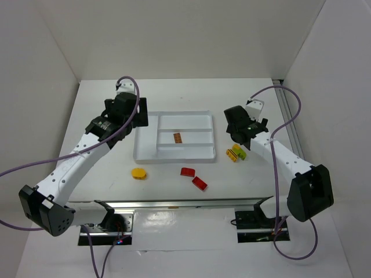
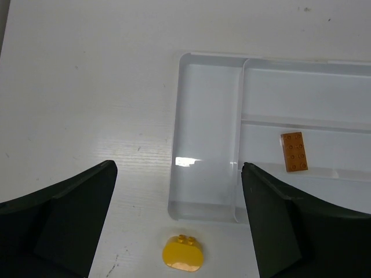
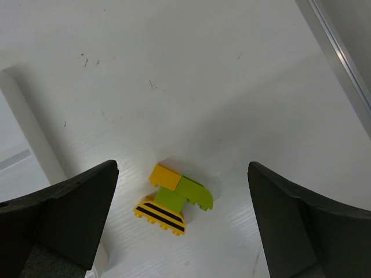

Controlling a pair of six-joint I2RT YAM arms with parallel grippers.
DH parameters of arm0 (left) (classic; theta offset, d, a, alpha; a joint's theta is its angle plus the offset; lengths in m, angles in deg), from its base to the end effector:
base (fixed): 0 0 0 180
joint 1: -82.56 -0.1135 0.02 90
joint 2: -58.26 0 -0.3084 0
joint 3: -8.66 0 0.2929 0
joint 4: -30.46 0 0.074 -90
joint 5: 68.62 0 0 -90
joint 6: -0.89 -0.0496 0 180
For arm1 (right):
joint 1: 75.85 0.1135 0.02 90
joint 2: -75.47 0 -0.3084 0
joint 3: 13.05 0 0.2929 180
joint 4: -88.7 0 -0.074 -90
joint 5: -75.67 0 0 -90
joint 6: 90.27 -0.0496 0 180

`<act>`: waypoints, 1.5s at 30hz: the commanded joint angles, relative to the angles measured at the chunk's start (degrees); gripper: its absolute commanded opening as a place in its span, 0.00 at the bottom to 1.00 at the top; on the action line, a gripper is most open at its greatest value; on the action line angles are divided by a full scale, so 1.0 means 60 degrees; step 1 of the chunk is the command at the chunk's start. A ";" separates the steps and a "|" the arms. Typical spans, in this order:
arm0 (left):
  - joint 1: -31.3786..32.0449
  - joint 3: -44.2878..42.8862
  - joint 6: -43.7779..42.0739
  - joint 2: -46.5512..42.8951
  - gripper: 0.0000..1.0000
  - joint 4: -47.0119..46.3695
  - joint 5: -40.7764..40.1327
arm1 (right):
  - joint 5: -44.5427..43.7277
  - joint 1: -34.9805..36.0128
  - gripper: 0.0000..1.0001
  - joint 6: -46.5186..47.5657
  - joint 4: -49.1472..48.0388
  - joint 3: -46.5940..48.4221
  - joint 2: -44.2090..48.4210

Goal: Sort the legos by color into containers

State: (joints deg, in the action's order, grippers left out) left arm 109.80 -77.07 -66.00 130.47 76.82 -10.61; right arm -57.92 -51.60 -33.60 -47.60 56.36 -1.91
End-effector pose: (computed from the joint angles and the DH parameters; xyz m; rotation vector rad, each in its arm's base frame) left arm 0.2859 -0.1177 0.4127 -0.2430 2.0347 0.0561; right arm 0.2975 0.0965 0.2876 0.4751 2.1514 -0.3995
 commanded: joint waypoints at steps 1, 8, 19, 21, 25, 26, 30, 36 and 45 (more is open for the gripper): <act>-0.0029 -0.0119 0.0540 0.0007 1.00 0.0277 0.0161 | -0.0498 0.0265 1.00 -0.0306 0.0078 -0.0104 0.0123; -0.0029 0.0350 0.1213 0.0094 1.00 0.0657 0.0072 | -0.0410 0.0353 1.00 -0.0306 0.0165 -0.0194 -0.0094; 0.0146 0.1828 0.5020 -0.0211 1.00 0.2371 0.1537 | 0.1475 0.0866 1.00 0.0688 -0.1104 -0.1113 0.1087; 0.0395 0.2647 0.6509 -0.0577 0.96 0.2853 0.1537 | 0.2092 0.0866 1.00 0.0953 -0.2205 -0.1756 0.1880; 0.0396 0.4302 0.7383 -0.1778 0.88 0.2187 0.1829 | 0.2650 0.0866 0.99 0.0954 -0.2253 -0.1659 0.1854; 0.0396 0.4712 0.7383 -0.1780 0.91 0.2081 0.1830 | 0.2651 0.0866 0.99 0.0954 -0.1991 -0.1556 0.1562; 0.0396 0.5066 0.7864 -0.1095 0.97 0.1977 0.2590 | 0.2446 0.0866 1.00 0.1158 -0.1783 -0.1350 0.1223; 0.0586 0.6149 0.8876 -0.0959 0.97 0.0897 0.2915 | 0.2358 0.0866 1.00 0.1349 -0.1973 -0.1248 0.1223; 0.0586 0.6034 0.8907 -0.0111 0.94 0.0001 0.2446 | 0.2446 0.0866 1.00 0.1554 -0.1973 -0.1247 0.0827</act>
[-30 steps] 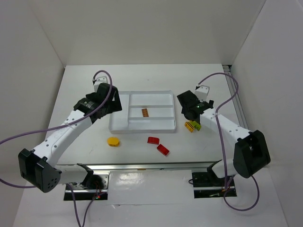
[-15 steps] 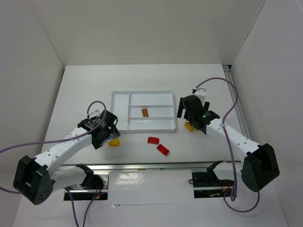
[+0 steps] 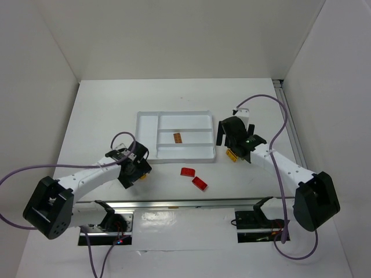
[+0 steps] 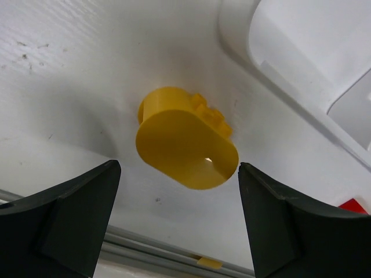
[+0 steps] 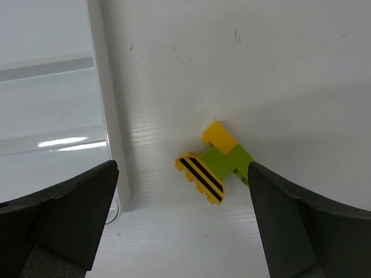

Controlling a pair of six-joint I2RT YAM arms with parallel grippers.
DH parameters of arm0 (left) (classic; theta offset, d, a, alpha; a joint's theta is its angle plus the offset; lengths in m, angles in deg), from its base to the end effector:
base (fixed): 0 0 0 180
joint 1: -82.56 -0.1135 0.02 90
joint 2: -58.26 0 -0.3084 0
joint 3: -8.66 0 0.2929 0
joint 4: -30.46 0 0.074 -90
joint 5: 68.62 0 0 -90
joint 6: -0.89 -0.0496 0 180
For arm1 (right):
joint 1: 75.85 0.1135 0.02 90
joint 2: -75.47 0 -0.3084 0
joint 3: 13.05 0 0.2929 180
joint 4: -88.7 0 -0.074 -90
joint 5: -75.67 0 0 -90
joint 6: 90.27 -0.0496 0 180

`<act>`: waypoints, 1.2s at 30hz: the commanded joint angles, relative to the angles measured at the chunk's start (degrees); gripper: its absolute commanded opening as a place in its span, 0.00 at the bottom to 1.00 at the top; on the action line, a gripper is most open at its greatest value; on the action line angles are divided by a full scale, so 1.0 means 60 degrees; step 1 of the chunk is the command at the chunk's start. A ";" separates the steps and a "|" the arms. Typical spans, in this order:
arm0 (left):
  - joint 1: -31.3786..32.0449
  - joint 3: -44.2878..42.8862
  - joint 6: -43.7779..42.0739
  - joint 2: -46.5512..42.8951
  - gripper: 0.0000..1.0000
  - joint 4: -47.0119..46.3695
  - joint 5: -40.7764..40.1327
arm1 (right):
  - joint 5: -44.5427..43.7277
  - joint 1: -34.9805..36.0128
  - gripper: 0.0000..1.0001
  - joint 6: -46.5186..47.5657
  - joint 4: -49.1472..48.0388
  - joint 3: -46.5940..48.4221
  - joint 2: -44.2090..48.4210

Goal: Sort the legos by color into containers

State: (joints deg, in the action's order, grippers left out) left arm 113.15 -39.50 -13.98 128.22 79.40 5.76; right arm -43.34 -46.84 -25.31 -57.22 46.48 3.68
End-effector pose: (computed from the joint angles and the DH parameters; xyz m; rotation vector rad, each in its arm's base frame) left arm 0.2017 -0.1037 0.1795 -1.0895 2.4935 -0.1427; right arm 0.2660 0.1200 0.2593 0.1548 2.2528 -0.1088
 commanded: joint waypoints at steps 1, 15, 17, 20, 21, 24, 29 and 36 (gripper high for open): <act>0.0029 -0.0228 0.0237 0.0265 0.94 -0.0430 -0.0384 | 0.0017 0.0071 1.00 0.0261 -0.0370 0.0399 -0.0192; 0.0029 0.0401 0.0413 0.0075 0.87 -0.1498 -0.1176 | 0.0192 0.0071 1.00 0.0263 -0.0546 0.0399 -0.0560; 0.0029 0.0547 0.0223 -0.0028 0.85 -0.1835 -0.1176 | 0.0075 0.0071 1.00 0.0262 -0.0648 0.0282 -0.0560; 0.0029 0.0680 0.0222 0.0059 0.80 -0.1969 -0.1089 | 0.0075 0.0071 1.00 0.0262 -0.0839 0.0062 -0.0560; 0.0029 0.0680 0.0222 0.0060 0.77 -0.1969 -0.1089 | 0.0075 0.0071 1.00 0.0146 -0.0839 0.0062 -0.0676; 0.0029 0.0680 0.0222 0.0177 0.68 -0.1735 -0.0986 | -0.0114 0.0071 1.00 0.0000 -0.0709 0.0062 -0.0779; 0.0029 0.0680 0.0310 -0.0846 0.51 -0.0652 -0.0986 | -0.0218 0.0071 1.00 -0.0192 -0.0795 -0.0143 -0.0575; 0.0029 0.0271 -0.0218 -0.2532 0.29 0.1047 -0.0591 | -0.0306 -0.0016 1.00 -0.0383 -0.0795 -0.0319 -0.0486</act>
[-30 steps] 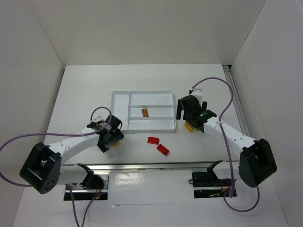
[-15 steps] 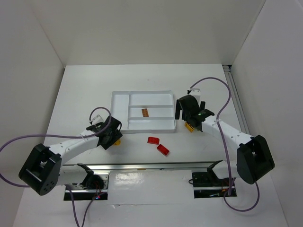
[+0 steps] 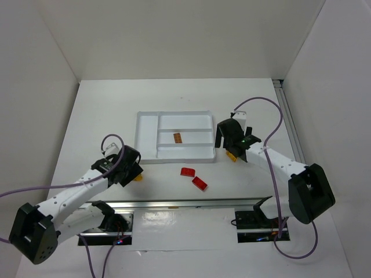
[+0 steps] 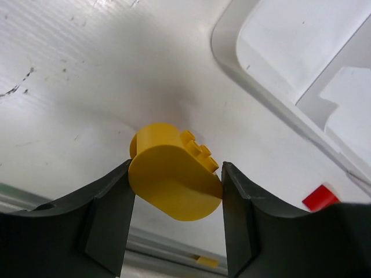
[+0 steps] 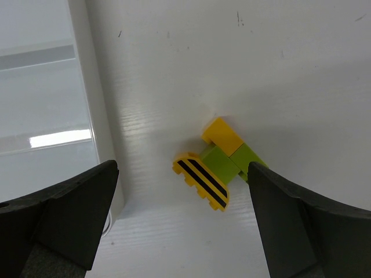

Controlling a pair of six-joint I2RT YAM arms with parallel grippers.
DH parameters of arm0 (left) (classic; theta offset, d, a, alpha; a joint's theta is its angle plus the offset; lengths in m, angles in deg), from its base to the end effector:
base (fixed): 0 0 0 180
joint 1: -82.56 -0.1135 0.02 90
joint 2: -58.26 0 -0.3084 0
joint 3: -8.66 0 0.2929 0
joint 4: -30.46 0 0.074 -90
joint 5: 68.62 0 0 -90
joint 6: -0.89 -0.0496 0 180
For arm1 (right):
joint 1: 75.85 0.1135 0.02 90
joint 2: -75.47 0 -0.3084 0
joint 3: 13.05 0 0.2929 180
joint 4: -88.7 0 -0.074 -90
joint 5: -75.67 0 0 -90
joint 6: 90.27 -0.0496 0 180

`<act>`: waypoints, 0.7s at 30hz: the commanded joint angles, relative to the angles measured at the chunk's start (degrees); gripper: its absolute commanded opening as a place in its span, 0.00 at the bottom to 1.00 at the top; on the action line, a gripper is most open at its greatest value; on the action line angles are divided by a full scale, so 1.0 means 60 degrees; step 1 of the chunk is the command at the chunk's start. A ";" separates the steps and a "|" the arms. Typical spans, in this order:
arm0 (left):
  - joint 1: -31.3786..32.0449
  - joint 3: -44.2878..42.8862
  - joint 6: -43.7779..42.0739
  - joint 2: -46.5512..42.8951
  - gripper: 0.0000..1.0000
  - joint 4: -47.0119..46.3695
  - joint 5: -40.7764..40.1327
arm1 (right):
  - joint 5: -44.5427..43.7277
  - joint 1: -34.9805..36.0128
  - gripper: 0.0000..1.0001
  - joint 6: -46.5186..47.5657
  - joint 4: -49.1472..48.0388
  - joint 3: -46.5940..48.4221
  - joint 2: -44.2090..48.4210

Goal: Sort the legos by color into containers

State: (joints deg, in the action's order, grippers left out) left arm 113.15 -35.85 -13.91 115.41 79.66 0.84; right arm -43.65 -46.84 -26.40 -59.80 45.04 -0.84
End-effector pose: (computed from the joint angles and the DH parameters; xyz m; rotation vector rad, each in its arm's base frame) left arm 0.1770 -0.0844 0.2023 -1.0776 2.3207 -0.2319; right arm 0.2750 0.1247 0.2321 0.1622 2.2970 -0.1425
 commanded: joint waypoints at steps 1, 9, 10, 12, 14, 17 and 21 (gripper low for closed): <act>0.0029 -0.0338 -0.0330 -0.0529 0.25 0.1194 0.0476 | -0.0255 -0.0017 1.00 -0.0288 -0.0365 -0.0078 0.0268; 0.0029 -0.2634 -0.1984 0.0302 0.22 0.1196 0.0743 | -0.0985 -0.0104 1.00 -0.0551 -0.0190 0.0111 0.0605; -0.0073 -0.2957 -0.2233 0.0595 0.22 0.0935 0.0742 | -0.1103 -0.0104 1.00 -0.0552 -0.0045 0.0112 0.0750; -0.0175 -0.3720 -0.3127 0.1634 0.21 0.0538 0.0975 | -0.1220 -0.0104 1.00 -0.0640 0.0176 0.0331 0.1028; -0.0512 -0.4554 -0.3813 0.2831 0.19 0.0186 0.1224 | -0.1222 -0.0104 1.00 -0.0334 0.0177 0.0433 0.1351; -0.0951 -0.5814 -0.4590 0.3978 0.19 -0.0033 0.1212 | -0.1222 -0.0191 1.00 0.0134 0.0366 0.0522 0.1615; -0.1421 -0.6518 -0.5472 0.5356 0.22 -0.0766 0.1433 | -0.0594 -0.0192 1.00 0.0414 0.1069 0.0830 0.1513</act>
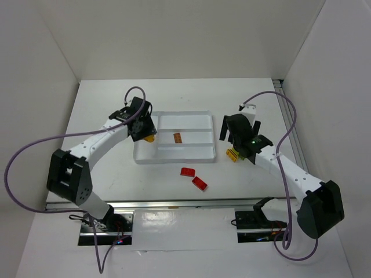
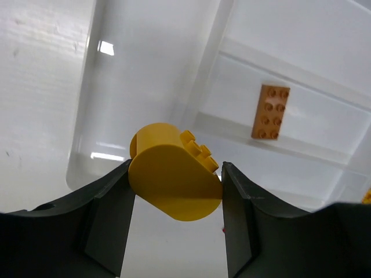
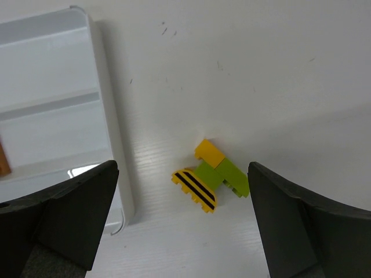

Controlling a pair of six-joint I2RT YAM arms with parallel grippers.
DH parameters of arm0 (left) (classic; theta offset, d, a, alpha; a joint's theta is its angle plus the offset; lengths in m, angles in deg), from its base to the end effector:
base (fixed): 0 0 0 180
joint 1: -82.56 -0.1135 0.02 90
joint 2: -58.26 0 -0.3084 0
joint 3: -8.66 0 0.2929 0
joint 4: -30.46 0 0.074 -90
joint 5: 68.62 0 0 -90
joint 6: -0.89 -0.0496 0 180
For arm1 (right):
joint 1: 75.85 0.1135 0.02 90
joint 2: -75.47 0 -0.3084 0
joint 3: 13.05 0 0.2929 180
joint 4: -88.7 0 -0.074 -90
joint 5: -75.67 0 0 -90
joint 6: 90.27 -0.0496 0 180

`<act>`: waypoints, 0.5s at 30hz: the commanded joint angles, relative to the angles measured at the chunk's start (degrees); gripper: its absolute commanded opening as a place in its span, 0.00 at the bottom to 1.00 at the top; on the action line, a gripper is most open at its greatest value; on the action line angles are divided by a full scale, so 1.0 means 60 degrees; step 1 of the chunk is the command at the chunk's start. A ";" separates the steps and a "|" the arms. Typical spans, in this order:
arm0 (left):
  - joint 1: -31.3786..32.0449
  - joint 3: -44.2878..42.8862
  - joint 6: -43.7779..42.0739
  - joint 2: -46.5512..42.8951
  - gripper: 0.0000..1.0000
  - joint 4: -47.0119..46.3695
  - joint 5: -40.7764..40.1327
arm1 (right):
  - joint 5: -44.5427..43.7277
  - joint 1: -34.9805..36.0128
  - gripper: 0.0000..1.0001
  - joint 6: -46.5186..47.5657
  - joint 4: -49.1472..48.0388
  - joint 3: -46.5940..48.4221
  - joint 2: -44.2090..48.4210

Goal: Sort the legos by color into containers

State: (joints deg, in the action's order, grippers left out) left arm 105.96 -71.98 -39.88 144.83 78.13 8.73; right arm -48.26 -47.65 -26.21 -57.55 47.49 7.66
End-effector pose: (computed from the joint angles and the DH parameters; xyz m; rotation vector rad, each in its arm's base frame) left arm 0.3398 -0.1352 0.2926 -0.6453 2.4080 -0.2626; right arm 0.2607 0.1084 0.2864 0.2538 2.1348 -0.1370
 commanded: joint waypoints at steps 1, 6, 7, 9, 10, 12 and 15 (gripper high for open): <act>-0.0353 -0.0716 -0.1145 0.0948 0.23 -0.0512 0.0028 | 0.0902 -0.0058 1.00 0.0512 0.0695 0.0422 0.0096; -0.0838 -0.0806 -0.1904 0.1904 0.23 -0.1111 0.0773 | 0.2928 0.0278 1.00 0.0807 0.1003 -0.0236 0.0636; -0.0983 -0.0806 -0.1907 0.2036 0.23 -0.1229 0.1137 | 0.3177 0.0584 1.00 0.0807 0.1119 -0.0237 0.0638; -0.1101 -0.1023 -0.2125 0.2532 0.25 -0.1230 0.1418 | 0.3953 0.0937 1.00 0.0719 0.1120 -0.0471 0.0827; -0.1102 -0.1113 -0.2126 0.2695 0.28 -0.1230 0.1419 | 0.4261 0.1316 1.00 0.0719 0.1120 -0.0617 0.0828; -0.1190 -0.1245 -0.2126 0.2960 0.46 -0.1025 0.1507 | 0.5096 0.1699 1.00 0.0719 0.0988 -0.0720 0.0828; -0.1190 -0.1158 -0.2126 0.2873 0.84 -0.1009 0.1507 | 0.5962 0.2533 0.98 0.0719 0.0783 -0.0721 0.0303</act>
State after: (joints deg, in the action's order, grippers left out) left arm 98.92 -77.42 -51.11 162.90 72.63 15.90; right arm -21.09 -35.56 -22.69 -52.41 43.42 10.96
